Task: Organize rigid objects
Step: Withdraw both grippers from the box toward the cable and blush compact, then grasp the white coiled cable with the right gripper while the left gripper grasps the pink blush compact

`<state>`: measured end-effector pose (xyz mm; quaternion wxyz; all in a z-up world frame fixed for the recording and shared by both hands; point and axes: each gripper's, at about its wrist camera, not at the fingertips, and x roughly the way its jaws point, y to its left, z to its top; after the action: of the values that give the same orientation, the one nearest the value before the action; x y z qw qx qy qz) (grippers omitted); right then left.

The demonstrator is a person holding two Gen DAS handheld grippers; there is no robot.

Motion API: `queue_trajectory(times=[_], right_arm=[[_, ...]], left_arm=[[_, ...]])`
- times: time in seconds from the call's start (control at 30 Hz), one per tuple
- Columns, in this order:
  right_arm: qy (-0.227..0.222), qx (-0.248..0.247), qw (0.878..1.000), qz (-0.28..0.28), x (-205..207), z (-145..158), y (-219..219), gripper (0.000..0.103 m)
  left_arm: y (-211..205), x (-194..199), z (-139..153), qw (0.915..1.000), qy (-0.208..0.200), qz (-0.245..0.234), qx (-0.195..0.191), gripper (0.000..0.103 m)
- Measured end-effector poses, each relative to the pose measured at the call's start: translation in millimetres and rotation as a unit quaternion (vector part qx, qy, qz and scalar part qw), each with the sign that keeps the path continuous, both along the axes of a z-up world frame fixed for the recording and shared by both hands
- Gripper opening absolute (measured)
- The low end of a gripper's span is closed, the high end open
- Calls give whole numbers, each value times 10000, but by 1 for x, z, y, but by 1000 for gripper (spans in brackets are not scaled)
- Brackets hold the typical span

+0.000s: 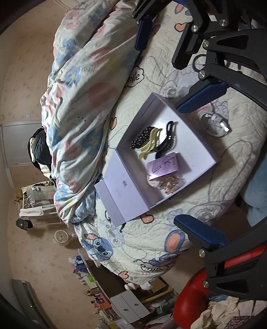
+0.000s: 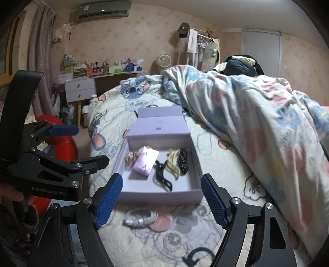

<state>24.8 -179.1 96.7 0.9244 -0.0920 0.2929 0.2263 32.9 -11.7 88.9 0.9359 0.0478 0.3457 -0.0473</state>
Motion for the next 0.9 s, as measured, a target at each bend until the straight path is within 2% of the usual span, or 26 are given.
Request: queue_trajectory(times=[0.2, 0.4, 0.67, 0.9], right_arm=[[200, 134, 9997, -18, -8, -20, -3, 79], [192, 136, 9997, -78, -18, -40, -4, 80], [561, 186, 9983, -24, -19, -76, -1, 86], [774, 102, 9969, 24, -11, -106, 8, 86]], left_arm=[[3, -13, -15, 9999, 128, 56, -35, 100], [7, -23, -33, 9994, 249, 144, -180, 100], [14, -28, -52, 9985, 249, 330, -359, 100], [27, -19, -83, 9958, 640, 468, -451, 100]])
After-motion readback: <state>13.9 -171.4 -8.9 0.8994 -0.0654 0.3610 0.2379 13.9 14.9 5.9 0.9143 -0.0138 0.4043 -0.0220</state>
